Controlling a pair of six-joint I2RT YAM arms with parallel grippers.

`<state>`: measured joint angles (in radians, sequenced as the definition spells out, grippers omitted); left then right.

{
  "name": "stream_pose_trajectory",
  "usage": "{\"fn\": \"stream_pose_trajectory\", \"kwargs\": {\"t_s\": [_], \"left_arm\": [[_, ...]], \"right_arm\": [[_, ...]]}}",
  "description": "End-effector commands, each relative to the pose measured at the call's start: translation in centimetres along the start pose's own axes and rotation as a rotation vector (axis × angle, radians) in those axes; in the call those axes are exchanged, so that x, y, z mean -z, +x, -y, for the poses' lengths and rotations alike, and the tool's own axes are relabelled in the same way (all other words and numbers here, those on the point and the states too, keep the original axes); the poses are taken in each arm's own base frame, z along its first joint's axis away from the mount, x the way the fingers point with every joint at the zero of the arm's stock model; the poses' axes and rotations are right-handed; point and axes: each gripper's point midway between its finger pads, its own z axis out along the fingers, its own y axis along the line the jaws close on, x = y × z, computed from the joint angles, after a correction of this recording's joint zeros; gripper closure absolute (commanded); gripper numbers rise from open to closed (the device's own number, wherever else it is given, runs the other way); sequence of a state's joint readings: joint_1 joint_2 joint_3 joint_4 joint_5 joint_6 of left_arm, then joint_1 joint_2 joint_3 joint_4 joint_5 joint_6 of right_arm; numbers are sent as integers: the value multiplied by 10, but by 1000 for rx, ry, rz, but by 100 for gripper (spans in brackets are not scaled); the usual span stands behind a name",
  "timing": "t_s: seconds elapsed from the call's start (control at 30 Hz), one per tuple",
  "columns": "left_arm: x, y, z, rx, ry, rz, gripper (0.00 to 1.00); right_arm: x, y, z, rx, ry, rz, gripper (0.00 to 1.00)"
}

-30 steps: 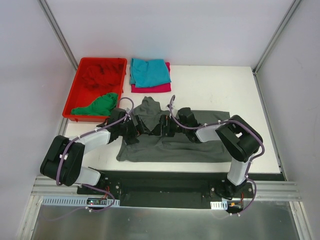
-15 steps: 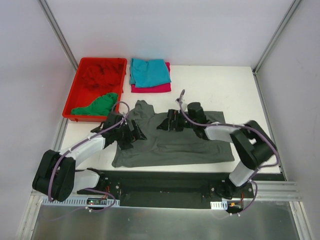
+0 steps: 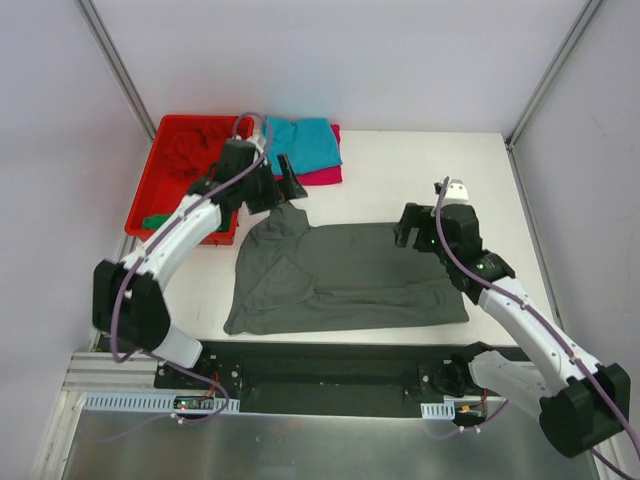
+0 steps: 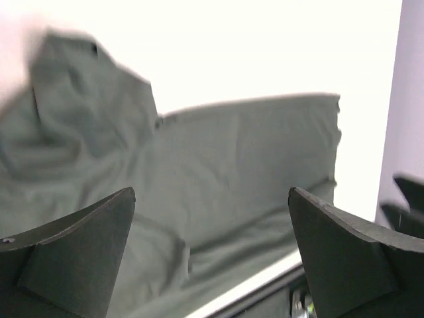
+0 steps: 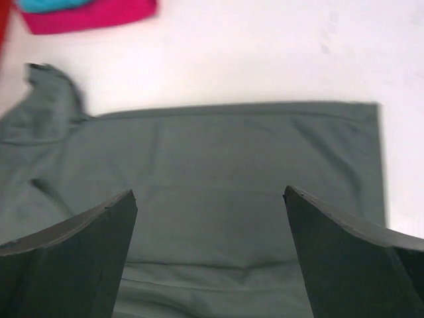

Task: Fold and stack the t-shirts
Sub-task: Fold the flattened tshirt in 1/3 of the way, then grap the side of the flattened tshirt furthest away from the robot with both arms

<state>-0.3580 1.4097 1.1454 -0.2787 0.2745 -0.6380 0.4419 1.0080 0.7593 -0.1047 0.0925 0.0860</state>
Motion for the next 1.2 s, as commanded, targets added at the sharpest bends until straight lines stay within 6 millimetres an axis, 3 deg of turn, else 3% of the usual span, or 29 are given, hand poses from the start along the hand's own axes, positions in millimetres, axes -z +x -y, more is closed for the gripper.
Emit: {"fn": "stream_pose_trajectory", "kwargs": {"t_s": [0.0,0.07,0.13,0.2,0.33,0.53,0.93,1.07,1.17], "left_arm": [[-34,-39,-28,-68,-229,-22,1],[-47,-57,-29,-100,-276,-27,2],[-65,-65,-44,-111,-358,-35,4],[-74,-71,-59,-115,-454,-50,13],[-92,-74,-82,-131,-577,-82,22],[-123,-64,-100,-130,-619,-148,40],[-139,-36,-128,-134,-686,-236,49],[-140,-36,-137,-148,-729,-230,56],[-140,-34,-137,-148,-725,-240,68]], "right_arm": [[32,23,68,87,308,-26,4],[39,25,78,89,351,-1,4],[41,28,85,103,377,7,4],[44,28,90,105,399,10,4],[43,30,94,110,420,0,4],[34,37,95,125,430,-63,4],[33,40,106,174,492,-103,4],[34,40,106,175,490,-101,4],[32,41,105,173,481,-107,4]]}}
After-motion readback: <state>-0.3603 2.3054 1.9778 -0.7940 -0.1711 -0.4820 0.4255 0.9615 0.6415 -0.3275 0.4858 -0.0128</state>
